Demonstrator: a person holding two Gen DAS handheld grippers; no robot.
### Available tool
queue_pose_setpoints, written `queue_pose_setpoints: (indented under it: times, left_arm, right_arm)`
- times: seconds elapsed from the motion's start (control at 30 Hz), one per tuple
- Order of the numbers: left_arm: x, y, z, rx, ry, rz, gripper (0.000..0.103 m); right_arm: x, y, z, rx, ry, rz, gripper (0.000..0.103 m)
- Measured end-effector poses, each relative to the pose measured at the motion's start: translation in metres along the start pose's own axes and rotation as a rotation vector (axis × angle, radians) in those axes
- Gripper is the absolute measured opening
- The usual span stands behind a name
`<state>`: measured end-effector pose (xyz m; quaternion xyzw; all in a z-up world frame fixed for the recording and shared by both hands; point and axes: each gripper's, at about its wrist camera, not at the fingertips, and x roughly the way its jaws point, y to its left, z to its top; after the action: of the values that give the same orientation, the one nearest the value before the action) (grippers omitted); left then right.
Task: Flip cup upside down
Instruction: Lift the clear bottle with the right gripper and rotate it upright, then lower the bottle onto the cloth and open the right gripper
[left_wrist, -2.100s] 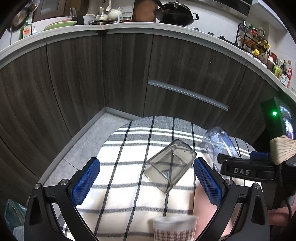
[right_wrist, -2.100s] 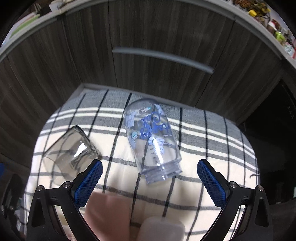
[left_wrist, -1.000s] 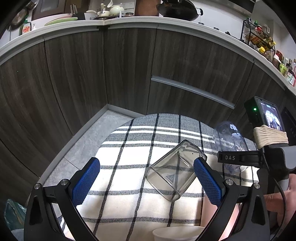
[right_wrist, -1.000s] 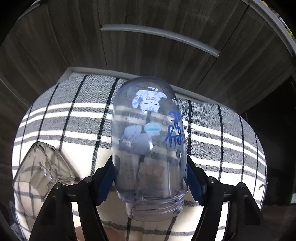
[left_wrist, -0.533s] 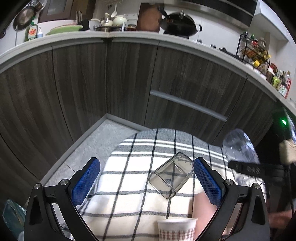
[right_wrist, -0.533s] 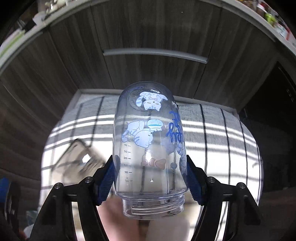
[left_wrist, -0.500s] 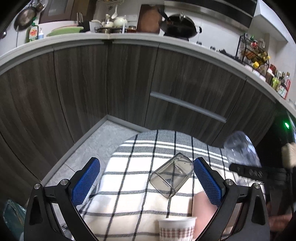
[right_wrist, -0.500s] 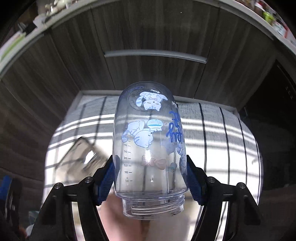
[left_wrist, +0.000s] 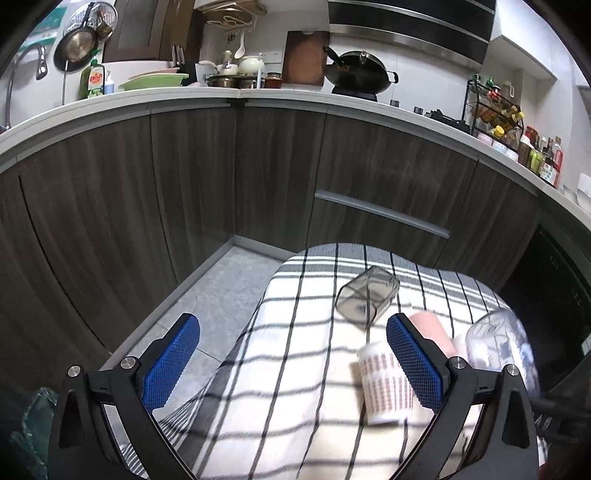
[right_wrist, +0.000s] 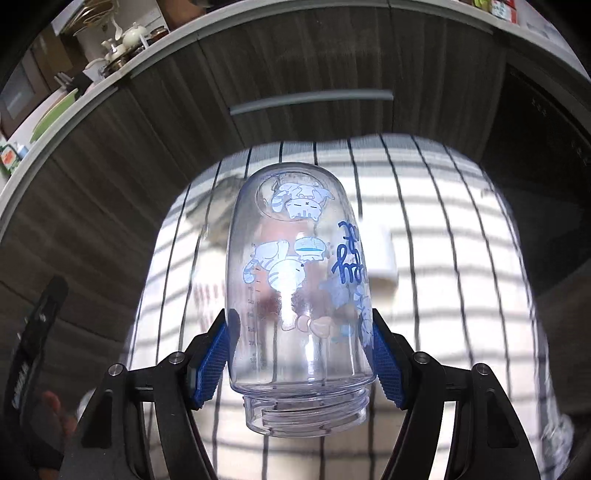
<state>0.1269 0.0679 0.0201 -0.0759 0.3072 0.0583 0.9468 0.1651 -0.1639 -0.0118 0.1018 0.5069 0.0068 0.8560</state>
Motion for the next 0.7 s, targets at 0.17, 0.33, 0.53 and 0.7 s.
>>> queue_pose_setpoints:
  times: [0.17,0.33,0.53,0.7]
  left_arm:
    - [-0.019,0.005,-0.019,0.037,-0.010,0.008,0.103]
    - [-0.030,0.006,-0.039,0.076,0.006,0.017,0.103]
    - [-0.033,0.003,-0.052,0.105,0.039,0.001,0.103]
    - [-0.028,0.002,-0.060,0.116,0.075,-0.004,0.103]
  right_arm:
    - [0.004,-0.006,-0.046,0.042,0.032,0.015,0.069]
    - [0.014,-0.010,-0.078,0.073,0.052,0.023,0.069]
    - [0.026,-0.011,-0.099,0.076,0.069,0.024,0.069]
    - [0.033,-0.012,-0.113,0.088,0.086,0.018,0.069]
